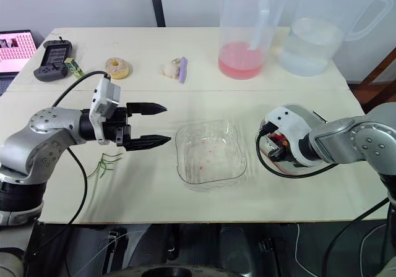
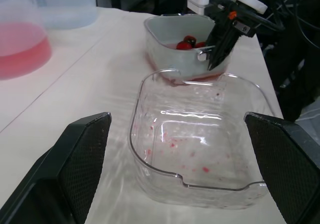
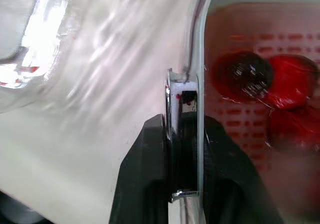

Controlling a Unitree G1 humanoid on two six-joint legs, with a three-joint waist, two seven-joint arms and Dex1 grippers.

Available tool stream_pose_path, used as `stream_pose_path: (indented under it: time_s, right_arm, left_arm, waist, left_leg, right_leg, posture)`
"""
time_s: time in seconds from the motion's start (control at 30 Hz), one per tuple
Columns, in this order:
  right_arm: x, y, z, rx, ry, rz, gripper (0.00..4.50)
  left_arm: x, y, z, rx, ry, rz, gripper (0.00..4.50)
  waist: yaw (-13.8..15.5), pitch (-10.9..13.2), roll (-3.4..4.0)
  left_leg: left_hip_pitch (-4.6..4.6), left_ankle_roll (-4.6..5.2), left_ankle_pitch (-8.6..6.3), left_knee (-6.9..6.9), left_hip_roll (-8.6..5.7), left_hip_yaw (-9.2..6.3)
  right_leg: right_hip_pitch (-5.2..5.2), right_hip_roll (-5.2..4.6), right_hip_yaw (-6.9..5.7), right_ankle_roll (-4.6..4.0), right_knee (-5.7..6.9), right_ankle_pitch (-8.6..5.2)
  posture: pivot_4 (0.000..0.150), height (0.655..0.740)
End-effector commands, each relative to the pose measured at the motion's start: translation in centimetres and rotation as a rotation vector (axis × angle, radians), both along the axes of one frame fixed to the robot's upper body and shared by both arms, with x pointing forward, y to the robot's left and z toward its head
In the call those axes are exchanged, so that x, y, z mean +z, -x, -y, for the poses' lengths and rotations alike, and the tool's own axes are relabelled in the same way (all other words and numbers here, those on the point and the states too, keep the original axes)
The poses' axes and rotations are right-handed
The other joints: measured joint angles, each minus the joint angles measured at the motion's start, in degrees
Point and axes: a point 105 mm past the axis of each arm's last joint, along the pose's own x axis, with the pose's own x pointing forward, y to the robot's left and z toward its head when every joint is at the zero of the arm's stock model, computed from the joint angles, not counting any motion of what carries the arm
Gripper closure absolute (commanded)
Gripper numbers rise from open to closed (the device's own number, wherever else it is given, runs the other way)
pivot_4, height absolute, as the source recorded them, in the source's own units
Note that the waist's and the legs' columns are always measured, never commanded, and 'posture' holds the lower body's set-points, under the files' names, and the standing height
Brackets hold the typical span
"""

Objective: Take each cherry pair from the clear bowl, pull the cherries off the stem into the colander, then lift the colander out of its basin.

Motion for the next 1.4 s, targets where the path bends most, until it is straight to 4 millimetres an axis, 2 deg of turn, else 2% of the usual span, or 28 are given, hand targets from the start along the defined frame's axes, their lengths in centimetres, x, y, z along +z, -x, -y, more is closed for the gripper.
stream_pose_path:
  time_s: [0.03, 0.2, 0.37, 0.7, 0.93, 1.1, 1.4]
  right_arm:
    - [1.4, -0.2, 0.4, -0.016, 0.014, 0.055, 4.25]
    - [1.8, 0.2, -0.2, 0.006, -0.023, 0.051, 4.25]
    - [2.1, 0.8, 0.0, 0.004, -0.026, 0.047, 4.25]
    - [4.9, 2.0, 0.6, 0.017, 0.005, 0.087, 4.25]
    - [5.8, 2.7, 1.0, -0.005, 0.009, 0.108, 4.25]
    - [6.1, 2.9, 1.5, -0.036, 0.019, 0.119, 4.25]
    - [8.0, 2.7, 0.9, -0.056, -0.055, 0.18, 4.25]
  left_arm:
    - [0.7, -0.2, 0.2, -0.017, -0.003, 0.046, 0.0]
    - [0.8, -0.4, 0.4, -0.03, -0.007, 0.051, 0.0]
    - [0.8, -0.5, 0.9, -0.054, -0.01, 0.054, 0.0]
    - [1.3, -1.2, 1.8, -0.116, -0.007, 0.068, 0.0]
    - [1.2, -1.6, 2.6, -0.155, -0.003, 0.077, 0.0]
    - [1.2, -1.8, 2.8, -0.171, -0.008, 0.08, 0.0]
    - [1.5, -2.2, 2.9, -0.167, 0.01, 0.096, 0.0]
  waist:
    - [0.1, 0.0, 0.0]
    - [0.1, 0.0, 0.0]
    - [0.1, 0.0, 0.0]
    - [0.2, 0.0, 0.02]
    - [0.3, 0.0, 0.02]
    - [0.4, 0.0, 0.02]
    - [0.3, 0.0, 0.02]
  left_leg:
    - [0.0, 0.0, 0.0, -0.01, 0.0, -0.01]
    - [-0.01, 0.0, 0.0, -0.03, 0.0, 0.0]
    - [-0.01, 0.0, 0.0, -0.06, 0.01, 0.0]
    - [-0.04, 0.0, 0.0, -0.07, 0.0, 0.0]
    - [-0.05, 0.0, 0.0, -0.09, 0.0, 0.0]
    - [-0.07, 0.0, 0.0, -0.09, 0.0, 0.0]
    - [-0.08, 0.0, 0.0, -0.09, 0.0, 0.01]
  right_leg:
    - [0.0, 0.01, 0.0, 0.0, 0.0, 0.0]
    - [0.0, 0.0, 0.0, 0.0, -0.04, -0.01]
    - [-0.02, 0.01, 0.0, 0.0, -0.03, -0.01]
    - [-0.03, 0.0, 0.0, 0.0, -0.08, -0.01]
    - [-0.03, -0.01, 0.0, 0.0, -0.14, -0.01]
    - [-0.03, -0.02, 0.0, -0.01, -0.14, -0.02]
    - [-0.05, -0.03, 0.0, -0.01, -0.17, -0.02]
  posture:
    - [0.15, 0.74]
    - [0.15, 0.74]
    - [0.15, 0.74]
    - [0.15, 0.74]
    - [0.15, 0.74]
    - [0.15, 0.74]
    - [0.15, 0.74]
